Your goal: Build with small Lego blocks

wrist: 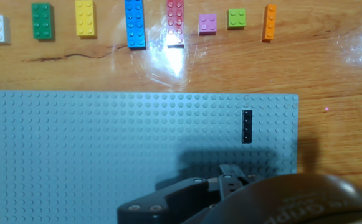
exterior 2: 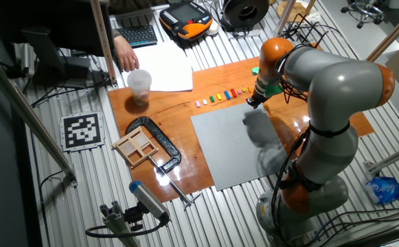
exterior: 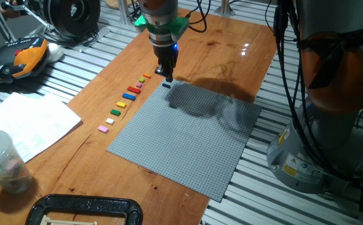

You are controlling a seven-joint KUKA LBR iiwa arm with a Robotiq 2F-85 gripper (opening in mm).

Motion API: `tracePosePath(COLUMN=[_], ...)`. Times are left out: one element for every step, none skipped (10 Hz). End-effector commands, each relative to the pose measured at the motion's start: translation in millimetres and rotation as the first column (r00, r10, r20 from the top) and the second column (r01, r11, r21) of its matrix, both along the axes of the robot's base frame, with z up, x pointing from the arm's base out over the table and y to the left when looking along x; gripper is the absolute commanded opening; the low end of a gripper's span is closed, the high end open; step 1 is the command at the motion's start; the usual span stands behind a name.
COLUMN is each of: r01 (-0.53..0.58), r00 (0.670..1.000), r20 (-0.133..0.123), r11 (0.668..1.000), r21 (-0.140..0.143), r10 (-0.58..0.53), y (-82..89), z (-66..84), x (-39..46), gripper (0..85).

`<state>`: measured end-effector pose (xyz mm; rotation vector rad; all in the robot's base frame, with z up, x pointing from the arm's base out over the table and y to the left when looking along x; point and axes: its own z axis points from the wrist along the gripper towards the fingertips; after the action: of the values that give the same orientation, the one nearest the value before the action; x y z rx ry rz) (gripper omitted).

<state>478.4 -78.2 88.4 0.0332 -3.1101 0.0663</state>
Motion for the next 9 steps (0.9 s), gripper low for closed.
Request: tracePosePath(r01=[0.000,0.002,0.003,0.003,0.005,0.005,0.008,0.008,0.008], r00=[1.000,1.000,1.000,1.000,1.000,1.000,1.000,1.000,1.000], r20=[0.000,0.000,0.000,0.000,0.000,0.000,0.000,-0.001,-0.001], r11=[1.000,1.000,1.000,1.000,1.000,1.000,1.000,1.000,1.000], r21=[0.000,0.000,0.000,0.000,0.000,0.000,0.000,0.000,0.000], r10=[0.000,-0.002,-0.003,-0.003,-0.005,-0.005,-0.008,-0.008,-0.008], y=[0.1,0.6,0.7,0.8,1.0,1.4,1.7,1.9,2.1], z=[-0.1,-0.1,-0.3,-0.6,-0.8,-1.1,-1.3,-1.5,-1.5], x=[-0.3,-0.6,-1.1,-1.6,-2.1,-2.8,-3.4,-3.8,-4.0], gripper=[0.0,0.0,0.0,0.0,0.0,0.0,0.0,0.0,0.0])
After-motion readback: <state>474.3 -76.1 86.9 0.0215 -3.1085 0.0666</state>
